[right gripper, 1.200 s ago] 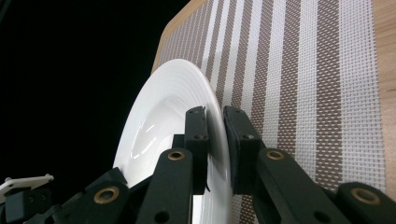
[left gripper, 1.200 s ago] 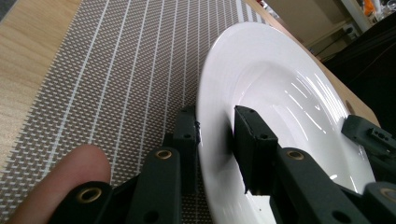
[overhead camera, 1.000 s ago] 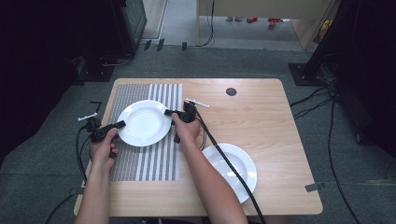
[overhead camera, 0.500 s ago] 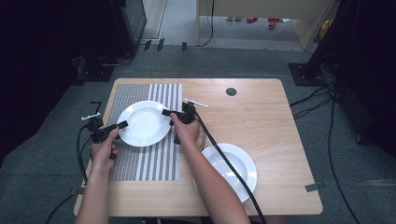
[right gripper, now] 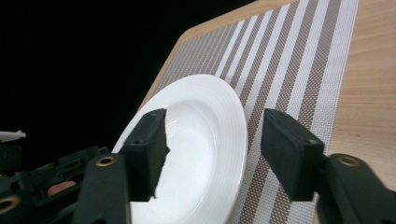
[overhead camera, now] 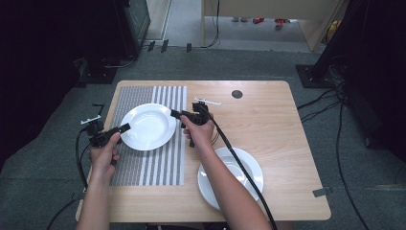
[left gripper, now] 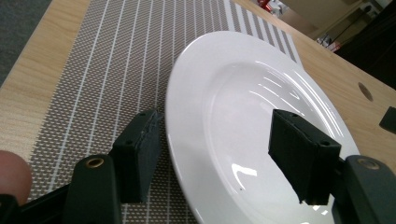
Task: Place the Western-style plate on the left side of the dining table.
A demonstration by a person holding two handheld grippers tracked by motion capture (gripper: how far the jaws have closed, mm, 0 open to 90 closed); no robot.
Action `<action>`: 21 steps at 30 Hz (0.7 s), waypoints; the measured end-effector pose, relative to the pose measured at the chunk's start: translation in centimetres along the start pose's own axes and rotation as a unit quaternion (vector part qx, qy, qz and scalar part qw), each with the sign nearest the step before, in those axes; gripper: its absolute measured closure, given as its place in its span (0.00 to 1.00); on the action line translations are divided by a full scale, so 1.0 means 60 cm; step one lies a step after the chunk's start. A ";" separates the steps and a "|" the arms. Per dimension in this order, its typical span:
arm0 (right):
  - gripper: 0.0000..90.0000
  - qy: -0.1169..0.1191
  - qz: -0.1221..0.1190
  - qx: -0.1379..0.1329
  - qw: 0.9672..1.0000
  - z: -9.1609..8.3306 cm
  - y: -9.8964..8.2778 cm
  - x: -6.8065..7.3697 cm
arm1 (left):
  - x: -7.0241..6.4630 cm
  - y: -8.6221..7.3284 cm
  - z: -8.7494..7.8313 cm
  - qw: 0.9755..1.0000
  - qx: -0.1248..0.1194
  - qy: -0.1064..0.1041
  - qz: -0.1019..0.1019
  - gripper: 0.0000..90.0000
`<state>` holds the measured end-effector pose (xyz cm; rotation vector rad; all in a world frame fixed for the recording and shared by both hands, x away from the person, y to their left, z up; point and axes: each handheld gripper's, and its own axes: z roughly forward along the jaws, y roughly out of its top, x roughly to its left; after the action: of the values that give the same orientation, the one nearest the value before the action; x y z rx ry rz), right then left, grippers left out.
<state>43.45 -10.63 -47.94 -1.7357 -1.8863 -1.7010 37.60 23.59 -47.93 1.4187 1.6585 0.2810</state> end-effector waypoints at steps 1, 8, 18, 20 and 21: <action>0.42 0.003 -0.003 0.000 1.000 -0.007 0.001 0.000 | -0.005 0.000 -0.004 1.000 -0.005 0.000 0.007 0.37; 0.34 0.024 -0.039 0.002 0.999 -0.062 0.001 0.005 | -0.022 -0.005 -0.022 0.999 -0.015 -0.004 0.029 0.35; 0.30 0.018 -0.069 0.009 0.997 -0.127 -0.010 0.002 | -0.040 -0.029 -0.043 0.999 -0.013 -0.014 0.049 0.30; 0.30 0.016 -0.077 0.009 0.997 -0.139 -0.011 0.002 | -0.040 -0.034 -0.050 0.999 -0.013 -0.013 0.050 0.30; 0.29 0.016 -0.079 0.009 0.997 -0.145 -0.012 0.002 | -0.040 -0.037 -0.054 0.999 -0.014 -0.013 0.049 0.29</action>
<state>37.82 -16.60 -44.95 -1.5812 -2.0671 -1.7453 33.57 22.01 -46.46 1.4788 1.5612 0.3367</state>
